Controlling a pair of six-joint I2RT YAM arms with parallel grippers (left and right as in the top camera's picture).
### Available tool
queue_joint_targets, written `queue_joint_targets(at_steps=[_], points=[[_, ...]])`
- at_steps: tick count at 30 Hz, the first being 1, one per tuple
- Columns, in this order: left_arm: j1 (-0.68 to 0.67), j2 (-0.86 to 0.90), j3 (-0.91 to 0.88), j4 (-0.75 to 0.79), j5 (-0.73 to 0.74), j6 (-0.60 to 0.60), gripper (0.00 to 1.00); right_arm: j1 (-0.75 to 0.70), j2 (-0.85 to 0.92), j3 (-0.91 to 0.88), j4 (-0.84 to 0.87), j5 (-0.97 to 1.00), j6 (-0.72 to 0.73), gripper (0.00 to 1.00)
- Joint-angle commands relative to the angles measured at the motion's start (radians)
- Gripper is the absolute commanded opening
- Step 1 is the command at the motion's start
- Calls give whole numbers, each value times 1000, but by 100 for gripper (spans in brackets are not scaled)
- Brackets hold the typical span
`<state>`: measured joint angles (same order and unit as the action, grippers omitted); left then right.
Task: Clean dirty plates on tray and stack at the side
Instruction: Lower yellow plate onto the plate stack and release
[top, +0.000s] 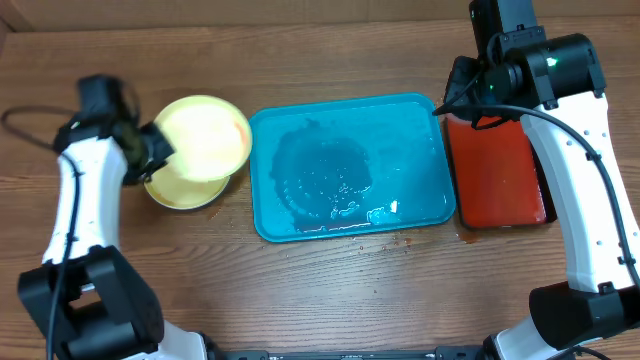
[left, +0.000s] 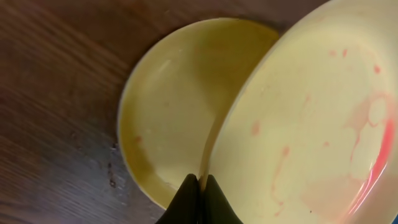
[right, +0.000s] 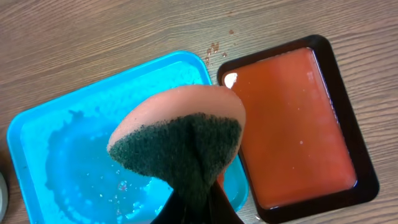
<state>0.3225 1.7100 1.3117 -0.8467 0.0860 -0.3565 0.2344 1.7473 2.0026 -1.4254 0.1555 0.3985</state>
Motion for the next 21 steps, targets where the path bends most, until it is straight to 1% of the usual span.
queue_joint_targets(at_steps=[1,5,8,11,15,19,21], points=[[72,-14,-96,53,119,15,4,-7,-18,14,5,0,-3,4],[120,-14,-192,144,121,8,4,-7,-18,14,5,-1,-3,4],[129,-14,-255,228,113,-11,4,-7,-18,14,5,-1,-3,4],[129,-14,-277,257,105,-17,4,-7,-18,14,1,-2,-3,4],[129,-14,-278,254,69,-18,5,-7,-18,14,-3,-4,-3,4],[133,-14,-277,225,35,-18,22,-7,-18,14,-9,-4,-6,4],[142,-14,-277,211,35,-18,35,-7,-18,14,-11,-3,-6,4]])
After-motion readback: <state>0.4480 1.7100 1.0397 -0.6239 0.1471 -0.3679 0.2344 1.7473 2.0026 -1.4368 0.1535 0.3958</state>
